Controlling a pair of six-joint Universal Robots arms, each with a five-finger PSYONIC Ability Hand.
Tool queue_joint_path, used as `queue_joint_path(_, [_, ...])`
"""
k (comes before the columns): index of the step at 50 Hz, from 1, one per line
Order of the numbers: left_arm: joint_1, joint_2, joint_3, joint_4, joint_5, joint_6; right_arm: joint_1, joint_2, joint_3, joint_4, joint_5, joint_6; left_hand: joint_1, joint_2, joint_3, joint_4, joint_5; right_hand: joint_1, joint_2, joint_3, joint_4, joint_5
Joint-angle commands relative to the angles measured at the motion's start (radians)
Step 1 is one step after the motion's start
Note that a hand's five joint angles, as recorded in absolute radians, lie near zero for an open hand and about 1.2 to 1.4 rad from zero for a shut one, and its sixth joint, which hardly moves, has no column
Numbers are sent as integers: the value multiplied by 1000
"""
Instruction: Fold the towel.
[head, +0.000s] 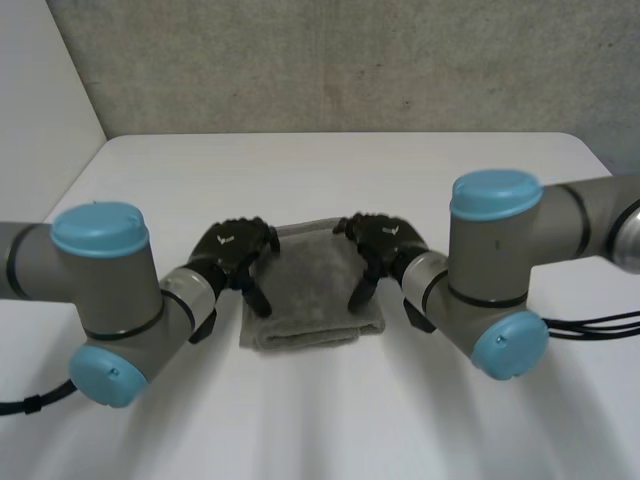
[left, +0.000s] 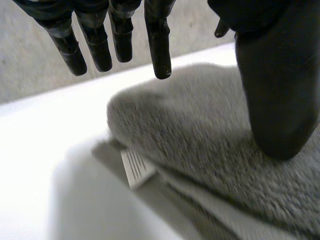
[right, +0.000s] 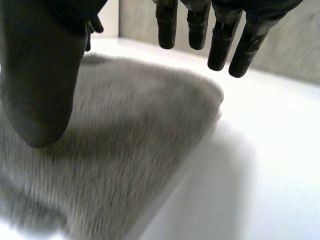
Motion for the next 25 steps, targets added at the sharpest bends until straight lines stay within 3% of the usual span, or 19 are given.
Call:
queue_joint_path(1, [2,103,29,-37,1,-5,1,-162,5,7,105,3,-65,-56,-61,-64,-31,-50,-71,-71,-81,-60])
queue_joint_path(7, [45,226,59,-109,-4,-8,-8,-318,5,45,253,-5,-62,-53,-58,-61,-28,-50,-71,-71,-81,-60])
queue_joint_path(12, [88,308,118,-186,-27,-17,-16,-403,8,70,305,-31,-54,-45,-49,-52,-19,-50,-71,-71,-81,-60])
queue_joint_path(17, [103,356,208,-319,-118,-64,-28,-431,13,71,314,-78,-54,-45,-49,-52,-19,-50,-71,-71,-81,-60])
queue_joint_path(25, [109,364,228,-391,-134,-98,-33,-434,13,71,313,-104,-57,-48,-52,-55,-22,-50,-71,-71,-81,-60])
